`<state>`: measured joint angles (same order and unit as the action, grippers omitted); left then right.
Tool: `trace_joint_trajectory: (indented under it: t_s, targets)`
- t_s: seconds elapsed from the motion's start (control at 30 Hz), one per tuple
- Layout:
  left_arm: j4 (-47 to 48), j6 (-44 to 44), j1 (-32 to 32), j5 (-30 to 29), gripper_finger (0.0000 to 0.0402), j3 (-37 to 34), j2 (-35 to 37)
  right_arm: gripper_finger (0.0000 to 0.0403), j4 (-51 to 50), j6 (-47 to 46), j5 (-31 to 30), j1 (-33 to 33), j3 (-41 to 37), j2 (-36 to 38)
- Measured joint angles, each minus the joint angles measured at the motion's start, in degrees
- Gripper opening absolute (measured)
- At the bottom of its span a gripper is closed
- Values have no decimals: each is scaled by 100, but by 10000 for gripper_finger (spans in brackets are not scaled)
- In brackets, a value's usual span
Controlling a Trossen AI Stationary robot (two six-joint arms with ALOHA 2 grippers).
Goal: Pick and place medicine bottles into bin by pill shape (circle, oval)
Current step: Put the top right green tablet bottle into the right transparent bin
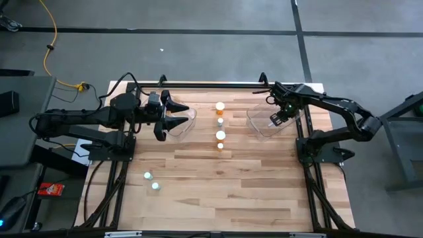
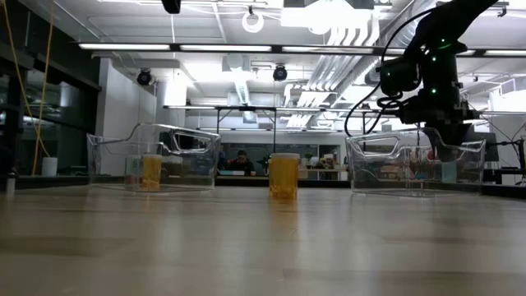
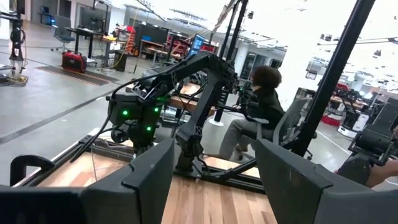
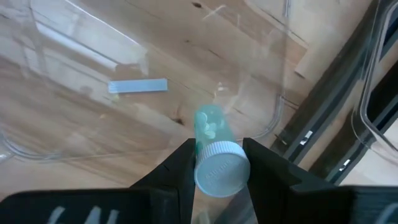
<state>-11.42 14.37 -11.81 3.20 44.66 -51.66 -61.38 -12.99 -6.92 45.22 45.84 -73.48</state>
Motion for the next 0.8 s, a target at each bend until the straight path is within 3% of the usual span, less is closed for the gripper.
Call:
trace_joint_trajectory:
  t_s: [0.8]
  targets:
    - [0, 50, 0, 0, 213, 0, 0, 119, 103, 138, -11, 19, 0, -234]
